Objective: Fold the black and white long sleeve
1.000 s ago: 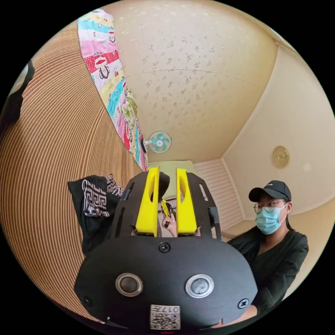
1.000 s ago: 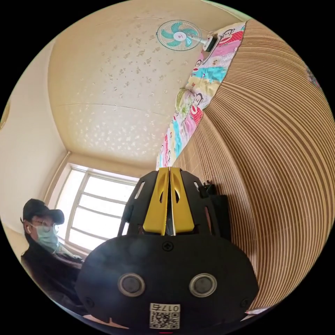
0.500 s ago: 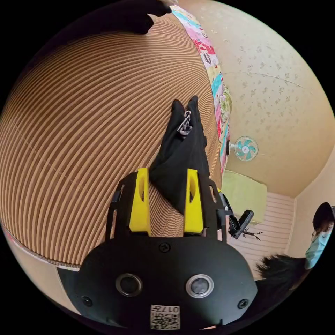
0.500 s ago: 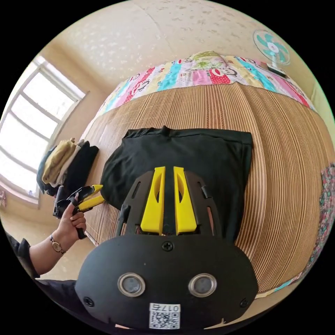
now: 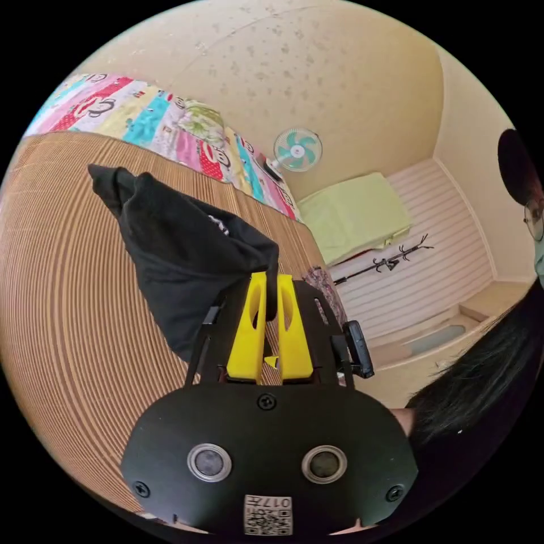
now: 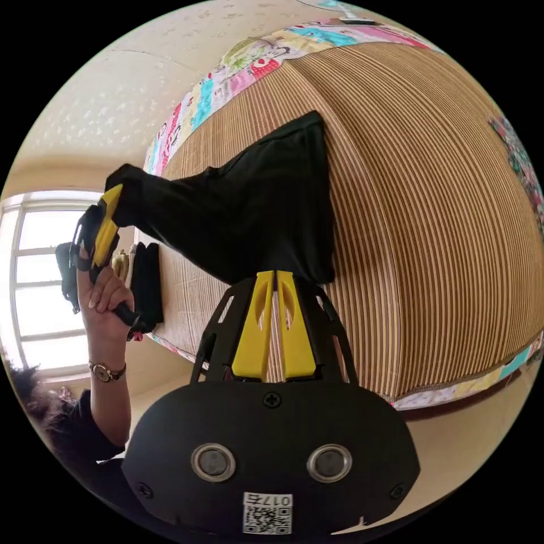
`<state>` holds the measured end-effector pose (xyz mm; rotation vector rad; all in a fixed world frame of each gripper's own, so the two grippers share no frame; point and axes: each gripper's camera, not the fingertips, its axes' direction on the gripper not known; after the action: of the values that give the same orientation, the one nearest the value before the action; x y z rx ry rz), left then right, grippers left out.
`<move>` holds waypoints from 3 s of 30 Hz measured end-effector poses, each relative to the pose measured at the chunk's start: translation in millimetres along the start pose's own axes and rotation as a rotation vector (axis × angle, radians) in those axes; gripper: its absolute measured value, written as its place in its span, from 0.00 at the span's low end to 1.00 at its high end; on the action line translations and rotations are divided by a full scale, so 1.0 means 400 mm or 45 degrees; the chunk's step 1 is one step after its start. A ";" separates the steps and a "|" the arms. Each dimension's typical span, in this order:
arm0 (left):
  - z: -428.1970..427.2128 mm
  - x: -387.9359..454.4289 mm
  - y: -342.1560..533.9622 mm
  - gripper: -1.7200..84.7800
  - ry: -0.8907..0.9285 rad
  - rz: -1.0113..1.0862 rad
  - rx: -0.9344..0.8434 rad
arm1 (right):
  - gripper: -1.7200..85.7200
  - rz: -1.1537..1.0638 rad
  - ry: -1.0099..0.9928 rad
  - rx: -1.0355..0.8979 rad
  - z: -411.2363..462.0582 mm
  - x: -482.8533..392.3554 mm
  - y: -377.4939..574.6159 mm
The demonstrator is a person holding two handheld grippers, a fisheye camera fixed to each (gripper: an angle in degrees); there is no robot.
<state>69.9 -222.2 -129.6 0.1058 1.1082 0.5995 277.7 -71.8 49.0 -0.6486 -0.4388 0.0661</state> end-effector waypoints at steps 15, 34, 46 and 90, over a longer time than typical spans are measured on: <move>0.265 -0.251 0.266 0.15 -0.241 -0.661 -0.417 | 0.19 0.421 -0.846 -0.010 0.053 0.299 0.040; 0.188 0.288 0.227 0.11 0.283 -0.138 -0.330 | 0.02 -0.256 -1.239 0.457 -0.355 0.325 -0.168; 0.118 0.240 0.352 0.14 -0.410 -0.284 -0.381 | 0.18 0.440 -0.176 0.341 -0.400 0.689 0.155; -0.019 -0.229 0.668 0.28 -1.284 -0.092 0.034 | 0.18 0.206 0.100 0.185 0.807 -0.419 0.087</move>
<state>-71.8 -45.8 39.8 0.3458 0.1392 0.3782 -5.6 107.3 194.4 -0.5406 -0.3023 0.2231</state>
